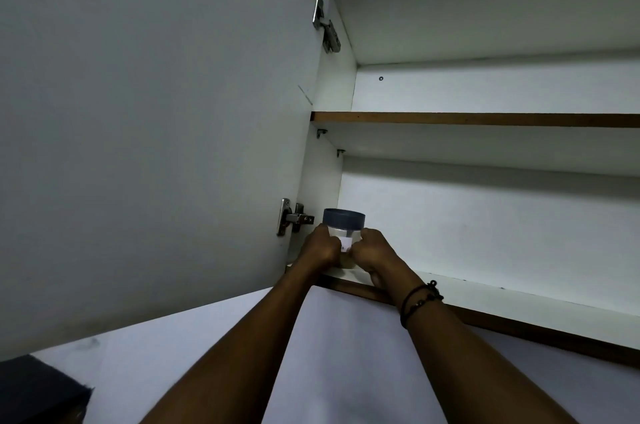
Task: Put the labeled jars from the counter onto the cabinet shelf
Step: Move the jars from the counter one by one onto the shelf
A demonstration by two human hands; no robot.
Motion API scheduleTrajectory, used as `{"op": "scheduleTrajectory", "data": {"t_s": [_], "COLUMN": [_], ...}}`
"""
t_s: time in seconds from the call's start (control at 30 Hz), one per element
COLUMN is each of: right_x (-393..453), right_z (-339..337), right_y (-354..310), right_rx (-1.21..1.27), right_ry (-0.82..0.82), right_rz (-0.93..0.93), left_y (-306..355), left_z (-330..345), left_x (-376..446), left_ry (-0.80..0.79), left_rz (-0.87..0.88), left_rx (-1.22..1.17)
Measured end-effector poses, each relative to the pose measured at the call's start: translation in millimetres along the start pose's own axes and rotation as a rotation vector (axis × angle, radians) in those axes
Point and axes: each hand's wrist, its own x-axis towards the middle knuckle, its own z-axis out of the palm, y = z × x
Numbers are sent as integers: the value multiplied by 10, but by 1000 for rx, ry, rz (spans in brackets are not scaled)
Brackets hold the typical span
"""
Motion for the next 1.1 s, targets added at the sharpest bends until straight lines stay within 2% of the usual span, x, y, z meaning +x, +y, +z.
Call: {"op": "scheduleTrajectory", "data": {"t_s": [0.1, 0.2, 0.4, 0.53, 0.63, 0.73, 0.8, 0.97, 1.1], "right_x": [31, 36, -25, -202, -453, -875, -1179, -1992, -2735], "right_z": [60, 85, 61, 34, 40, 117, 188, 391, 678], "right_y": [21, 18, 45, 22, 55, 182, 322, 781, 1301], "right_rx": [1, -40, 12, -93, -16, 82, 121, 137, 125], "right_ry": [-13, -93, -62, 105, 137, 189, 166, 91, 44], "right_rz": [17, 22, -5, -147, -228, -283, -306, -243, -137], "left_y": [-21, -59, -120, -115, -143, -212, -292, -663, -1177], "left_z": [-15, -32, 16, 50, 111, 156, 180, 283, 390], "left_x": [130, 222, 142, -240, -669, -1081, -1335, -2018, -2748], "left_ry": [-69, -90, -12, 226, 270, 237, 207, 97, -31], "left_rz": [-28, -62, -28, 222, 380, 394, 363, 255, 199], "left_rx": [65, 69, 42, 48, -63, -163, -205, -234, -170]}}
